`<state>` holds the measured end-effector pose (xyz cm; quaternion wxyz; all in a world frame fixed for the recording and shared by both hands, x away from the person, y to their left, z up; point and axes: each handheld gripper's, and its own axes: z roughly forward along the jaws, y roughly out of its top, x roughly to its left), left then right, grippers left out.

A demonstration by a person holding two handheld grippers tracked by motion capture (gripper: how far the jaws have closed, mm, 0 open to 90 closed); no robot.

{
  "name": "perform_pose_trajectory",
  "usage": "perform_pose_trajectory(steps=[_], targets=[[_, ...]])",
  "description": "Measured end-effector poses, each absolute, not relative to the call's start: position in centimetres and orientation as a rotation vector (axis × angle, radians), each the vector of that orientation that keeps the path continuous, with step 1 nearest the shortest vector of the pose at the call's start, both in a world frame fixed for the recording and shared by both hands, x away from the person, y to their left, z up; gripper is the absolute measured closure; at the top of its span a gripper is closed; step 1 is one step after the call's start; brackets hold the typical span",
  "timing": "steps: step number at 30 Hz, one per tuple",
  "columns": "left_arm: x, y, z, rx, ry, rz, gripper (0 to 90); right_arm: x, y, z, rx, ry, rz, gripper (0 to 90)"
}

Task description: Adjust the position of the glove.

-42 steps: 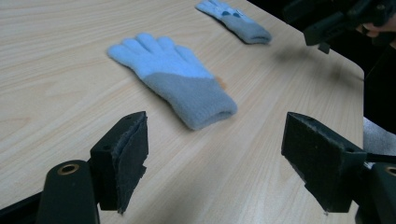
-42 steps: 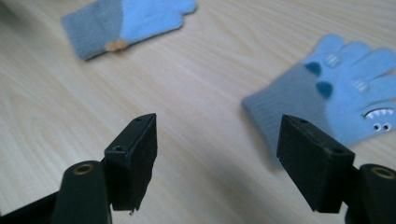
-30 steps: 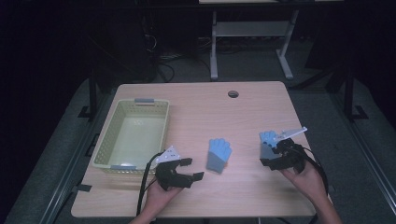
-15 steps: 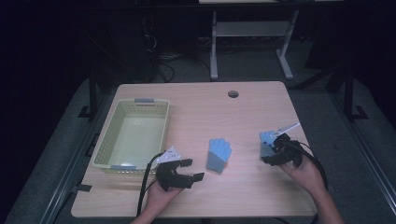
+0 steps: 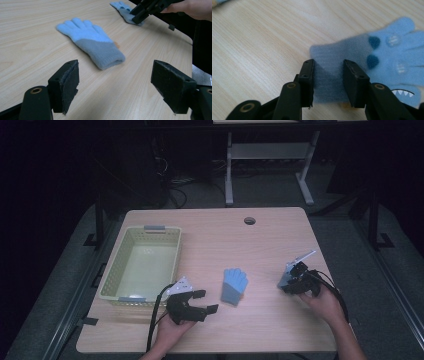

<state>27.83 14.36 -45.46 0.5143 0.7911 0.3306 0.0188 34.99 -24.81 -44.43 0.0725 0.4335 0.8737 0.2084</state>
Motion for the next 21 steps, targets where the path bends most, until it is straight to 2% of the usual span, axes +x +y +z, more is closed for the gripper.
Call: perform_pose_trajectory(steps=[11, 21], targets=[[27.81, 14.26, -45.50, 1.902, 0.797, 0.041, 22.6, 35.33, -25.61, -44.40, 1.352, 2.633, 0.684, 77.5], [27.78, 14.28, -45.45, 1.902, 0.794, 0.045, 22.6, 35.22, -25.21, -44.22, 1.314, 2.658, 0.632, 78.8]])
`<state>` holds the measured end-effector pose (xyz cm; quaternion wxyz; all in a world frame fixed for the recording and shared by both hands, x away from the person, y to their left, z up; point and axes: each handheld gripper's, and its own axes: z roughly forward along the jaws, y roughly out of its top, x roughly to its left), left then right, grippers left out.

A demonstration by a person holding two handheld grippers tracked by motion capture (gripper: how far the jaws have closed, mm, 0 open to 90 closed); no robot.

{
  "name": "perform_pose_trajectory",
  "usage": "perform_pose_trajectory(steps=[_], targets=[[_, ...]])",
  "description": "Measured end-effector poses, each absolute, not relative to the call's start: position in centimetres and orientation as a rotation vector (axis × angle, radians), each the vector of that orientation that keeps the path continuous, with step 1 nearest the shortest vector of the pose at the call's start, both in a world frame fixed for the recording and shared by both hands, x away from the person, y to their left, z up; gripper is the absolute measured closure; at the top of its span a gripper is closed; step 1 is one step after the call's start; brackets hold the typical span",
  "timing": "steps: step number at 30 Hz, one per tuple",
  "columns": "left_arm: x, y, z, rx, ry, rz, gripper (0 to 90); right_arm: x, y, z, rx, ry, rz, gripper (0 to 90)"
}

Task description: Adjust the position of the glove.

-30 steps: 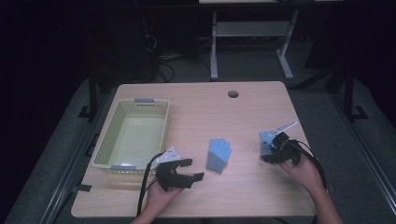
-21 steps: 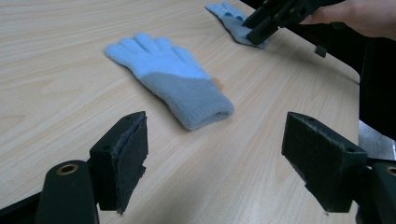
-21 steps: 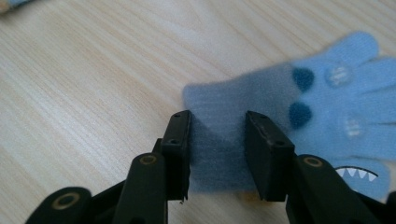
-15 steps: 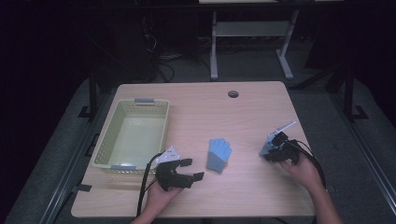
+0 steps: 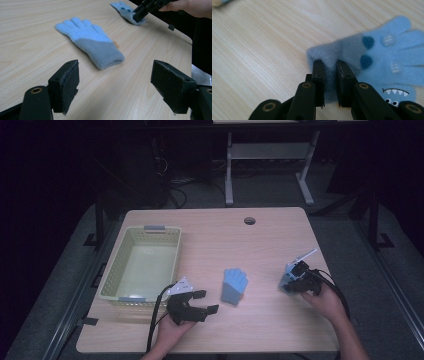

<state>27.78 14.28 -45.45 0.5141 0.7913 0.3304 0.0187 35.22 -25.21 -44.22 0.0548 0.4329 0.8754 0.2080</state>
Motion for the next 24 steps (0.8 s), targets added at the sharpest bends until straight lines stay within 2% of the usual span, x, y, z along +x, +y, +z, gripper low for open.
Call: perform_pose_trajectory(steps=[10, 13, 15, 24], targets=[[27.8, 14.3, -45.4, 1.900, 0.792, 0.044, 22.7, 35.2, -25.3, -44.2, 1.304, 2.665, 0.645, 77.8], [27.8, 14.3, -45.5, 1.900, 0.793, 0.045, 22.7, 35.3, -25.4, -44.2, 1.313, 2.688, 0.680, 64.8], [27.8, 14.3, -45.5, 1.900, 0.795, 0.045, 22.7, 35.3, -25.5, -44.1, 1.312, 2.695, 0.698, 60.5], [27.8, 14.3, -45.4, 1.895, 0.798, 0.043, 22.8, 36.2, -26.4, -42.7, 1.453, 2.563, 0.714, 49.9]])
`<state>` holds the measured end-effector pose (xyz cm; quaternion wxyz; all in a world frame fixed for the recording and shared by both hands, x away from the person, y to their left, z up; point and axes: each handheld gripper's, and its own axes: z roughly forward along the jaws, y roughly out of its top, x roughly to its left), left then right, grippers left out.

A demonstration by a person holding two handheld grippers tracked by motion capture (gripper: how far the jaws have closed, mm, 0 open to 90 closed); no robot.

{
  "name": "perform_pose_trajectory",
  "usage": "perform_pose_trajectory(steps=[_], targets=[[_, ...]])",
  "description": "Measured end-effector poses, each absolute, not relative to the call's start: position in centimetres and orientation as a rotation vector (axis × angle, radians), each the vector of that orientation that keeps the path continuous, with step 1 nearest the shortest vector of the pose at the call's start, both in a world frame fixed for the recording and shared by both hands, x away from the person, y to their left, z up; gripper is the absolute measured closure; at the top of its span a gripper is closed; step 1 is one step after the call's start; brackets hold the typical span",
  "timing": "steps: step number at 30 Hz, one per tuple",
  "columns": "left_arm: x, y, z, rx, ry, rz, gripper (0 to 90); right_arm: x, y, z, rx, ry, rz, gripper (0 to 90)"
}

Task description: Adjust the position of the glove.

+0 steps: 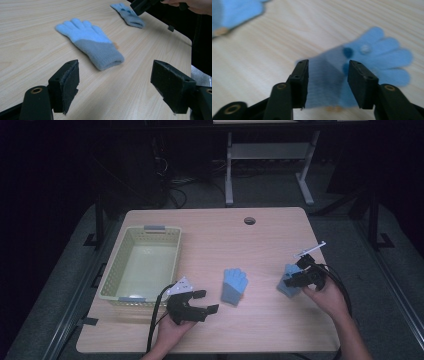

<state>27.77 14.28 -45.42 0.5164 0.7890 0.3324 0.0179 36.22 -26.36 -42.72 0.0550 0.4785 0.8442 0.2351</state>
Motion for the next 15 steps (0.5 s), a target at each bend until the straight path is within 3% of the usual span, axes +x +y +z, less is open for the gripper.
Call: perform_pose_trajectory(steps=[9, 12, 15], targets=[[27.7, 14.4, -45.3, 1.891, 0.802, 0.046, 22.9, 37.4, -26.4, -44.0, 1.538, 2.510, 0.536, 45.5], [27.7, 14.3, -45.3, 1.889, 0.801, 0.045, 22.9, 37.5, -26.1, -44.4, 1.537, 2.512, 0.503, 48.0], [27.7, 14.3, -45.4, 1.895, 0.800, 0.043, 22.9, 37.5, -25.8, -44.4, 1.516, 2.511, 0.491, 57.6]])
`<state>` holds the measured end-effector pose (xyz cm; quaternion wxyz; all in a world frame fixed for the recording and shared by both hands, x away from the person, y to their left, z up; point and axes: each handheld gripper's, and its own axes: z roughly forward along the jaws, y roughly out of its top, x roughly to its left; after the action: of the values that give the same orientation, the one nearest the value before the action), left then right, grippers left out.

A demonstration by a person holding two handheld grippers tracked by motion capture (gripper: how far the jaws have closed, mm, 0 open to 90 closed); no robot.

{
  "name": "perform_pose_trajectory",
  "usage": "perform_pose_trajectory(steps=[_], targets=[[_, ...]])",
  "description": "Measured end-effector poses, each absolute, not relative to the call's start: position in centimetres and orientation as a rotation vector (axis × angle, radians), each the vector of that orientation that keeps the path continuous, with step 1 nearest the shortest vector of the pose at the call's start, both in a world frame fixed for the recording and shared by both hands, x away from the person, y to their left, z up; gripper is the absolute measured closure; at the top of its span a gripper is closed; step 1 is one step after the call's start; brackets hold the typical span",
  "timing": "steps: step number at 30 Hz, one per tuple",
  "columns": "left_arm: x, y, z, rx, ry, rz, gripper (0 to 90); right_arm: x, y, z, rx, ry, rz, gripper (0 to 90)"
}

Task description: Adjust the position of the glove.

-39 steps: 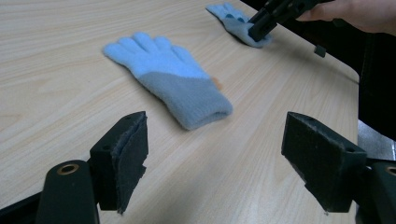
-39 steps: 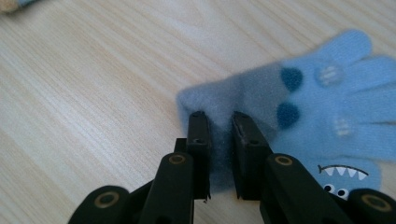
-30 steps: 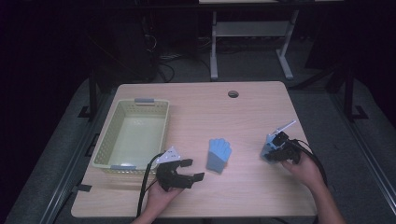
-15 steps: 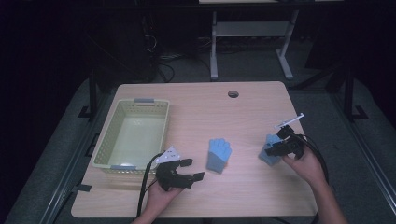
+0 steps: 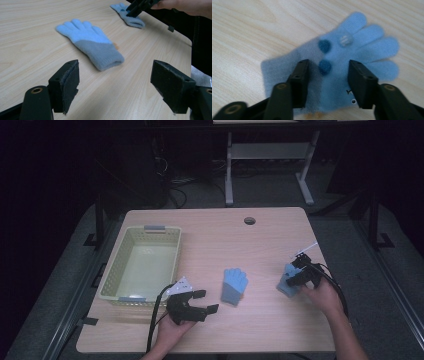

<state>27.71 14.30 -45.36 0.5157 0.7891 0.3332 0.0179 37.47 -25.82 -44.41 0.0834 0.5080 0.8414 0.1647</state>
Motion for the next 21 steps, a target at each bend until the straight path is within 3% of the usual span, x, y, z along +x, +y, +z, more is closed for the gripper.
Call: perform_pose_trajectory(steps=[6, 21], targets=[[27.6, 14.3, -45.3, 1.900, 0.801, 0.046, 22.9, 37.3, -25.6, -44.3, 1.502, 2.524, 0.502, 76.6], [27.7, 14.6, -45.2, 1.880, 0.812, 0.058, 22.9, 36.4, -25.5, -41.8, 1.488, 2.523, 0.586, 81.5]])
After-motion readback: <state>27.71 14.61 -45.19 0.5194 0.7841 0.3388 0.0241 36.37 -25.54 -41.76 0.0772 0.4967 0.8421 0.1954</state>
